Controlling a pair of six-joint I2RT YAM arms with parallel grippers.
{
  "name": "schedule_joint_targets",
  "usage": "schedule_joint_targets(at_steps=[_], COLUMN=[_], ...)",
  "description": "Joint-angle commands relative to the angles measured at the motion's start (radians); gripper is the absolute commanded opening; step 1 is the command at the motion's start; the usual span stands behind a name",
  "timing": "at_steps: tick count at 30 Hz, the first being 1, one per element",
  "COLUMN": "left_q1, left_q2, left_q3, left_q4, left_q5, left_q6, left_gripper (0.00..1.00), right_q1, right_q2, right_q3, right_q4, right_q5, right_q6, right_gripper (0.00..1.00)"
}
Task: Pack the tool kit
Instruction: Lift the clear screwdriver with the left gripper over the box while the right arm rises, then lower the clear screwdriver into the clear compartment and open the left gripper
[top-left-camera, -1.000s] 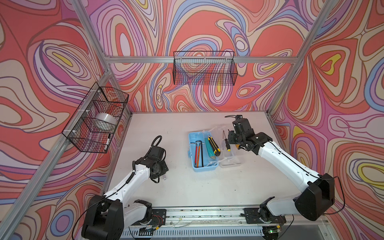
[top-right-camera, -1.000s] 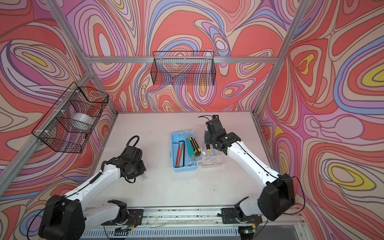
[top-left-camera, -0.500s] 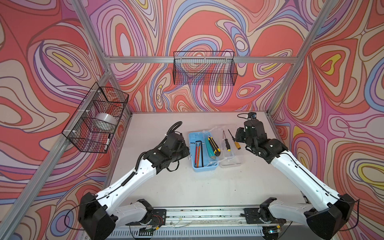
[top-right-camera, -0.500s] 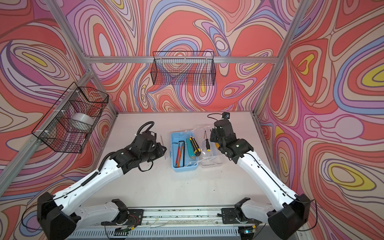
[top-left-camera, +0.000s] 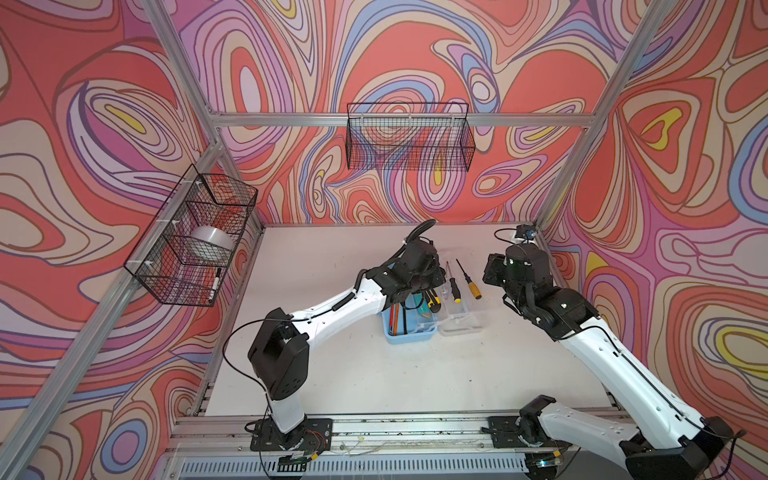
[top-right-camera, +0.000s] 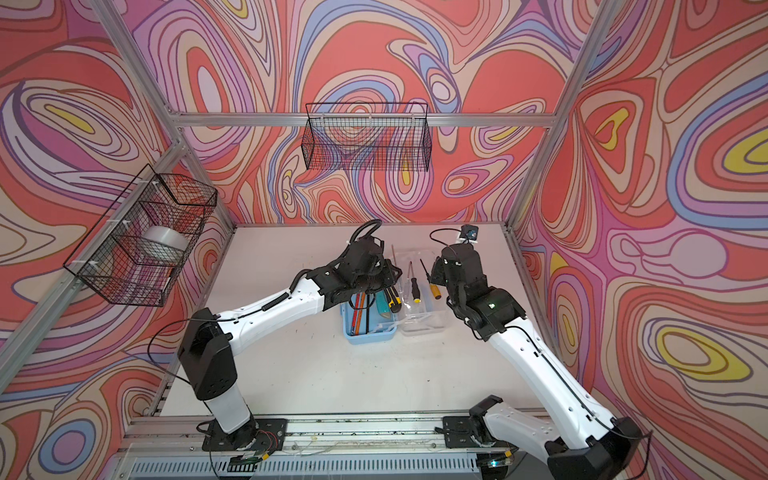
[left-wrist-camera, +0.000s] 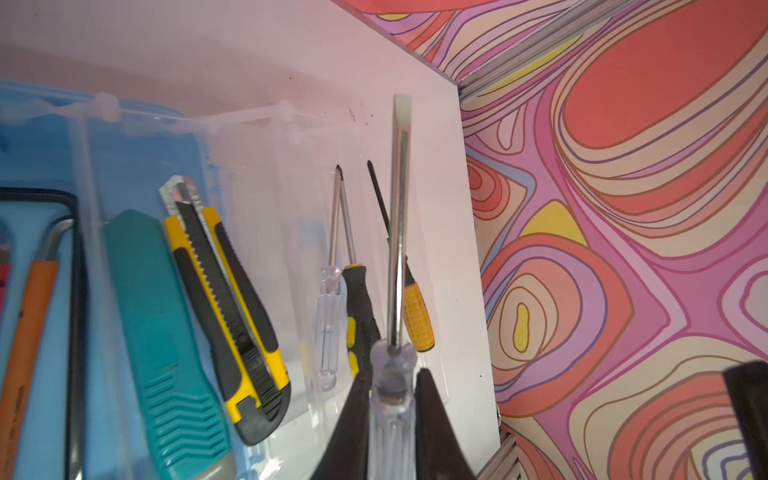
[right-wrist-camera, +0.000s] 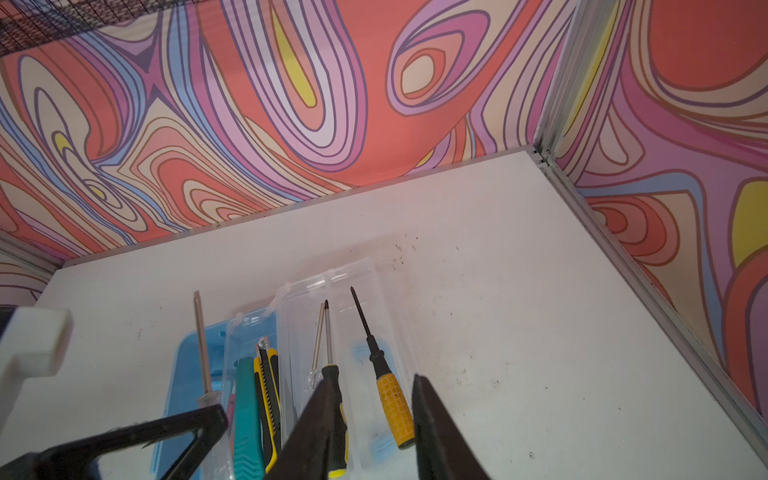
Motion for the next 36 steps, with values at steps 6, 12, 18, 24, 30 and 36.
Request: schedule_joint_targets(at_steps=[6, 12, 18, 24, 30, 36], left_q1=[-0.056, -0.067, -0.071, -0.07, -0.07, -0.07], left_q2=[0.191, 0.26, 0.31, 0.333, 0.335, 0.345], left_q3=[0.162, 0.211, 0.25, 0.275, 0.277, 0.286], left_q4=[0.064, 0.053, 0.026, 0.001, -0.008, -0.021], left_q5=[0.042, 0.046, 0.045, 0.044, 0.038, 0.039], left_q6=[-0.079, -0.094, -0.105, -0.093, -0.087, -0.082], left_gripper=[0.0, 0.0, 0.0, 0.02, 0.11, 0.4], right_q1=[-0.005, -0.006, -0.005, -0.005, -0.005, -0.005], right_q2=[-0.052, -0.086, -0.074, -0.074, -0.066, -0.057], right_q3=[-0.009, -0.009, -0.014, -0.021, -0.028, -0.031], right_q4=[-0.03, -0.041, -0.032, -0.027, -0.017, -0.011], right_q5=[0.052, 0.051, 0.034, 0.026, 0.021, 0.015], right_q6=[-0.04, -0.05, -0.047, -0.045, -0.045, -0.045], right_gripper=[0.34, 0.34, 0.34, 0.34, 0.34, 0.34])
